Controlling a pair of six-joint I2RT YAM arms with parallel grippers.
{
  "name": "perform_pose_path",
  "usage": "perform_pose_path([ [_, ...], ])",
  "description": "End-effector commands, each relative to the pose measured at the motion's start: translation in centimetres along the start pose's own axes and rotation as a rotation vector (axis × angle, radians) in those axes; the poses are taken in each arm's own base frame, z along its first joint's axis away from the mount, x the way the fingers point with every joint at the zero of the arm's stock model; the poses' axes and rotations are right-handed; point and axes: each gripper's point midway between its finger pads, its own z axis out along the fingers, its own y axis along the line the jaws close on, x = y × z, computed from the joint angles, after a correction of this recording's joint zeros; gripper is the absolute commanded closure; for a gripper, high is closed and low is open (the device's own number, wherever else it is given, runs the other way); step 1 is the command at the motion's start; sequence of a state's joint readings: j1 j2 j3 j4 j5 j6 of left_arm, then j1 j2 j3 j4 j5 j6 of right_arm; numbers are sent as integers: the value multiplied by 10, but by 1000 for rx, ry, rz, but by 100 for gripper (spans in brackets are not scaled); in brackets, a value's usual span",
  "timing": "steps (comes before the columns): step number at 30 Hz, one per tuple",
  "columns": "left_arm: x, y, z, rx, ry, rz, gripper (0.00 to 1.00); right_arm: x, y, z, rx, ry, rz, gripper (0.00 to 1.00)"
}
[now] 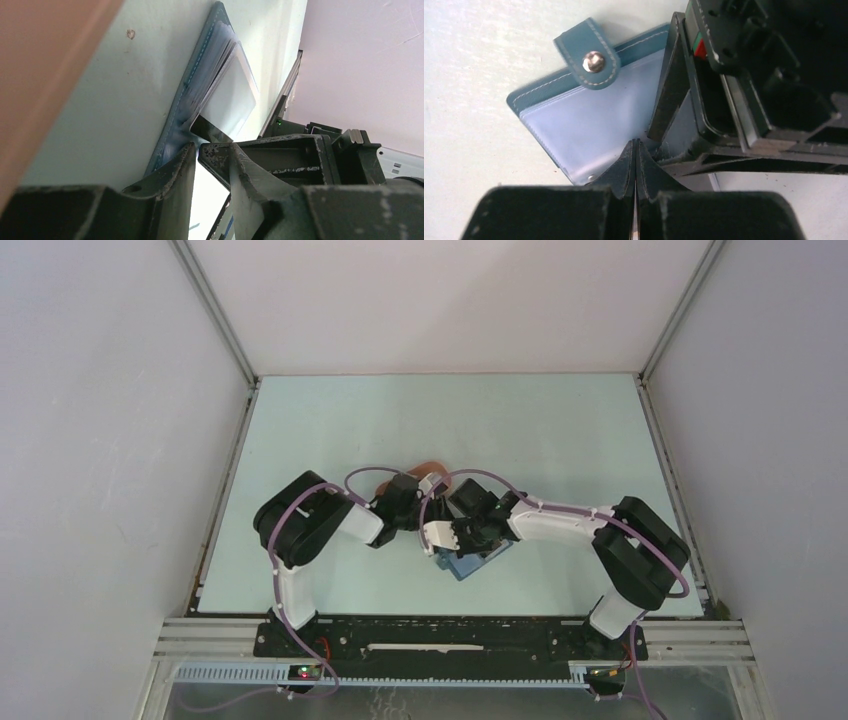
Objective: Put the credit cards into the card holder
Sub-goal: Insert the credit card into the card holder.
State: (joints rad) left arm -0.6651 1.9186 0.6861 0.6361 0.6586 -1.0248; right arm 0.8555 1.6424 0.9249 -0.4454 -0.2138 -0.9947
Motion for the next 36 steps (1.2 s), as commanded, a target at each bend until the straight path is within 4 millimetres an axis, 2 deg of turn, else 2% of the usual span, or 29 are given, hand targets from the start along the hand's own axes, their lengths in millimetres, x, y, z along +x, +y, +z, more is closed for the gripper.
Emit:
perform_pose_path([
  [1, 7, 26, -2, -74, 9, -37, 63, 16, -15, -14, 44, 49, 14, 99],
  [10, 4, 24, -3, -72, -2, -35, 60, 17, -22, -25, 73, 37, 27, 98],
  [21, -7, 3, -21, -41, -74, 8, 59, 21, -33, -37, 119, 17, 68, 97],
  [30, -10, -8, -40, -41, -130, 54, 59, -18, -4, -32, -24, -159, 74, 90],
  [36, -3, -8, -46, -39, -133, 71, 63, -19, 2, -18, -64, -123, 72, 90],
])
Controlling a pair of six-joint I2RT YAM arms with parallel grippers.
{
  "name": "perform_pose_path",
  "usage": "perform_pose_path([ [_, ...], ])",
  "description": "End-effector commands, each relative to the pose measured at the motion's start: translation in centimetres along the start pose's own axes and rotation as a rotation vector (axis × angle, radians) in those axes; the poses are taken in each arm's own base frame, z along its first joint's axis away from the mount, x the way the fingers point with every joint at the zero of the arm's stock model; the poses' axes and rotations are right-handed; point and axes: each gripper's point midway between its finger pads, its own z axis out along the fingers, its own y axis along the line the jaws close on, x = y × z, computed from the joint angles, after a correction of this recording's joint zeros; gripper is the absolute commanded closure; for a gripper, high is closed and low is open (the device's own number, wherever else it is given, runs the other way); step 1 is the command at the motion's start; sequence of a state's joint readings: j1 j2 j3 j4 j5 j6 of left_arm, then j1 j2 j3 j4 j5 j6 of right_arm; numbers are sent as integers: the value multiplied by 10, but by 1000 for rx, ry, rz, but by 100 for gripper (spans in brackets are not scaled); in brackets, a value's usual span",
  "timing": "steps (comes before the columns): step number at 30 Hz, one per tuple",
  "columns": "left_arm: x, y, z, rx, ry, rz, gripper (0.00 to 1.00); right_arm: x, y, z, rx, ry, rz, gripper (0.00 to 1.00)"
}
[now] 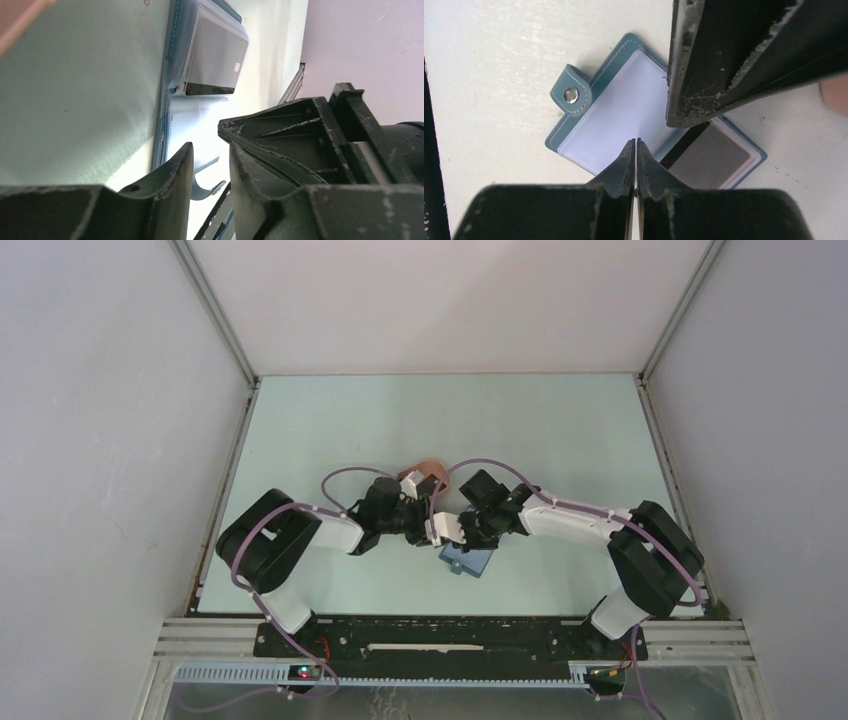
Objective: Put the credit cards into the card holder
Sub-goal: Insert the credit card into the card holder.
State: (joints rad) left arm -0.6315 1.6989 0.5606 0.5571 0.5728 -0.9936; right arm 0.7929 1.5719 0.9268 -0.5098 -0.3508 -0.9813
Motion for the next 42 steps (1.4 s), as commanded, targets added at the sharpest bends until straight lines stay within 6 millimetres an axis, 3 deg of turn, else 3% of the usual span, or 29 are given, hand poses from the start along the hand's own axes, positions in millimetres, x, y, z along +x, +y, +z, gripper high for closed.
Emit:
perform_pose_path([
  [1, 0, -1, -8, 4, -22, 44, 65, -9, -4, 6, -13, 3, 12, 91],
  [10, 15, -3, 10, 37, 44, 35, 75, 3, -17, 12, 45, 68, 25, 92],
  [20, 27, 22, 14, -27, 76, -6, 78, 6, -36, 8, 138, 97, 42, 93],
  [29, 31, 34, 11, -73, 78, -11, 80, 8, -37, 2, 132, 74, 68, 92],
  [36, 28, 21, 3, -49, 60, 14, 78, -26, -17, -15, 36, -103, 55, 90],
  [42, 21, -2, -10, -30, 32, 59, 70, -13, -30, -13, 84, -58, 87, 90],
])
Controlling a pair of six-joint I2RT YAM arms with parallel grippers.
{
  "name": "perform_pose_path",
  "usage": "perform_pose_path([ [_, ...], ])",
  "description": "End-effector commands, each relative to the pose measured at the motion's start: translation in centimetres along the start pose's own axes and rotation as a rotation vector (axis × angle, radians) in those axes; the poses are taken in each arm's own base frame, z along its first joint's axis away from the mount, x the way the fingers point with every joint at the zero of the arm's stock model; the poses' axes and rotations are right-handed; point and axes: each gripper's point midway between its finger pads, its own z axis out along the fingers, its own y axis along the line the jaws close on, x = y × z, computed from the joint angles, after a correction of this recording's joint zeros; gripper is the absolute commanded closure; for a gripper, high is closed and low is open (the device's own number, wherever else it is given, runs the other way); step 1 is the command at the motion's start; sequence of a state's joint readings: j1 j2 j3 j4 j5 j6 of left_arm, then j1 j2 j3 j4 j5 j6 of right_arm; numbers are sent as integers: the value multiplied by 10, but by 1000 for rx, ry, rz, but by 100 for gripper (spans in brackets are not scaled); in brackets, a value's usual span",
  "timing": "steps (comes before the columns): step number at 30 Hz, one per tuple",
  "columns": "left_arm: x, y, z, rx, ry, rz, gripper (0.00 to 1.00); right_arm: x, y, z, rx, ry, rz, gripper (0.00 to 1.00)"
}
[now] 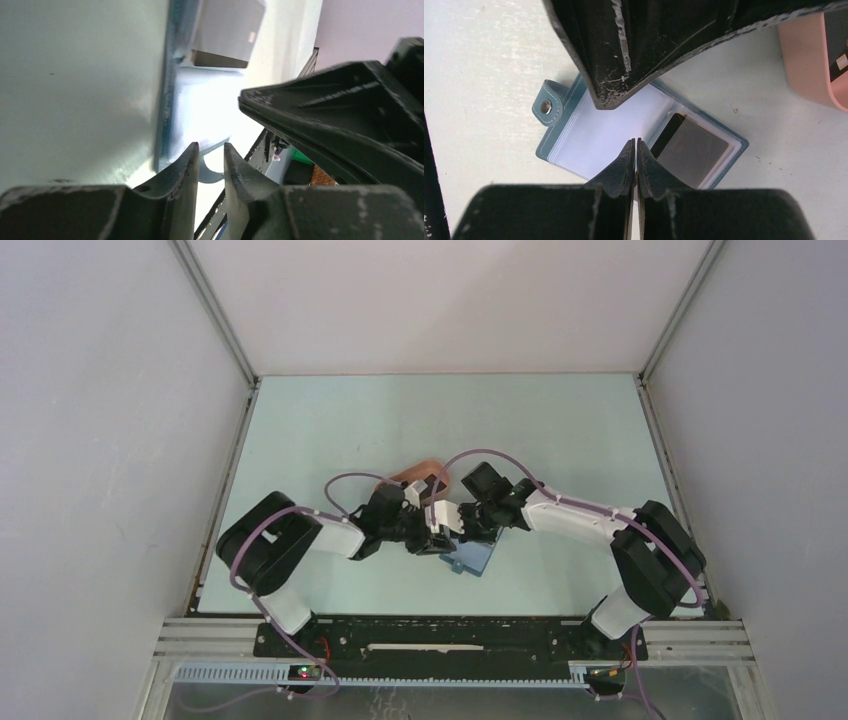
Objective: Put the credit cards into the card holder
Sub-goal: Insert the credit card into the card holder.
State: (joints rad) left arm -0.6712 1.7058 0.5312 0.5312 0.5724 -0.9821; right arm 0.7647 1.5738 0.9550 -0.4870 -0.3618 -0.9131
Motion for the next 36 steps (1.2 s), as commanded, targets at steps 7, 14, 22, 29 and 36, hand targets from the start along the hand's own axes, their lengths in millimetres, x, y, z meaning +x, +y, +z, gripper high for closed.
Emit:
perform_pose_path([
  [7, -12, -25, -7, 23, -39, 80, 68, 4, -14, 2, 27, 12, 30, 90],
  [14, -10, -25, 10, 34, -6, 71, 72, 6, -6, 11, -10, 31, 21, 91],
  [22, -1, -11, 15, 3, 18, 57, 74, 11, -16, 15, 40, 70, 34, 91],
  [29, 8, 5, 13, -36, 30, 40, 76, 11, -33, 6, 129, 84, 50, 93],
  [36, 11, 13, 13, -65, 40, 36, 77, 16, -42, 2, 170, 99, 70, 93],
])
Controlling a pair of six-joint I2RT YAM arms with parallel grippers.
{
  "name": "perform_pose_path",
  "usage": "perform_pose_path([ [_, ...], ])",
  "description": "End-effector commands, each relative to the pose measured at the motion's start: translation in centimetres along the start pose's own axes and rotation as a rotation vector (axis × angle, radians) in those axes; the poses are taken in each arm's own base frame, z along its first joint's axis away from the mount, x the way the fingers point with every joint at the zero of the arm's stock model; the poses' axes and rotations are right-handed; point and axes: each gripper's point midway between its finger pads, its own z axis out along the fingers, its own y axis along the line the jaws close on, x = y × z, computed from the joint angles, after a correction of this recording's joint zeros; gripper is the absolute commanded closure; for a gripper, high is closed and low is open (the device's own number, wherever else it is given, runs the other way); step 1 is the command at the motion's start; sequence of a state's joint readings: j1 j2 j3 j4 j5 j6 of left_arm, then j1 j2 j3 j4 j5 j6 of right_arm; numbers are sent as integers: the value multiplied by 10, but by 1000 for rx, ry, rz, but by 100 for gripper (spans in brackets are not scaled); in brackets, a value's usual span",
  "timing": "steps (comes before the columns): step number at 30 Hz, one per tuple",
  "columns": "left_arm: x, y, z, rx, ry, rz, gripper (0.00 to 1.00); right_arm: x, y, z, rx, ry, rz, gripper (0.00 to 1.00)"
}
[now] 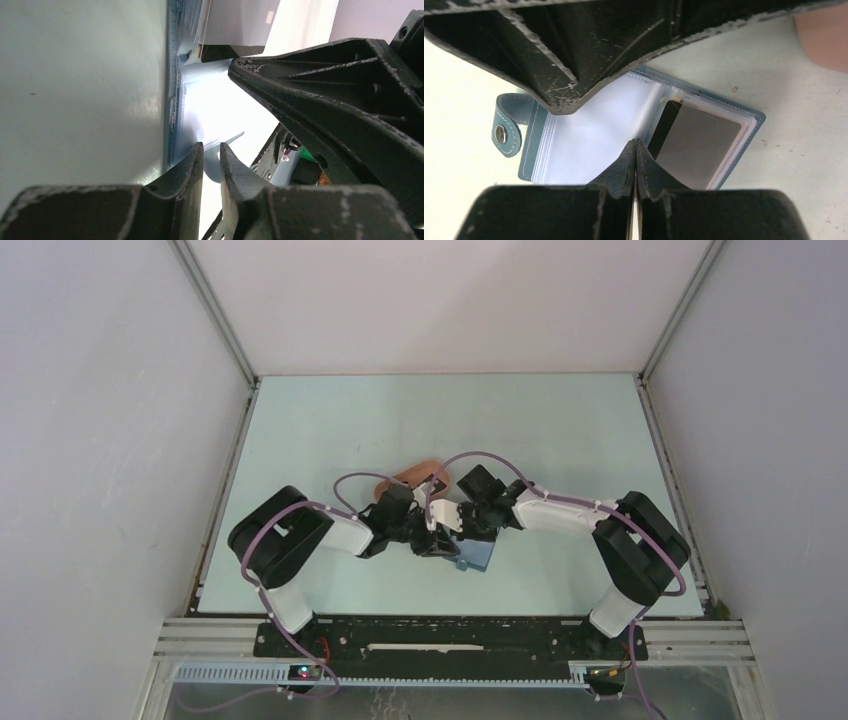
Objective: Put the credit cards into the card holder
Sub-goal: Insert the credit card into the card holder.
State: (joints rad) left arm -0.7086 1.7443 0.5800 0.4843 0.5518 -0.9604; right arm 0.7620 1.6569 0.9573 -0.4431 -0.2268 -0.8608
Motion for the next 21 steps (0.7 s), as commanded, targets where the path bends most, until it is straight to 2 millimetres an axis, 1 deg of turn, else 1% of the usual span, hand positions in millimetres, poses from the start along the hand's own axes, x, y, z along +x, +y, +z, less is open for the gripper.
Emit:
perform_pose_path([
  [1, 6, 12, 1, -36, 10, 15, 76, -12, -28, -13, 99, -31, 17, 93],
  [9, 8, 17, 2, -52, 17, 12, 77, -8, -38, -19, 139, -34, 49, 92],
  [14, 8, 17, 1, -55, 19, 15, 77, -8, -42, -23, 150, -42, 64, 90],
  [21, 7, 15, -1, -57, 15, 23, 77, -15, -41, -31, 148, -83, 71, 86],
])
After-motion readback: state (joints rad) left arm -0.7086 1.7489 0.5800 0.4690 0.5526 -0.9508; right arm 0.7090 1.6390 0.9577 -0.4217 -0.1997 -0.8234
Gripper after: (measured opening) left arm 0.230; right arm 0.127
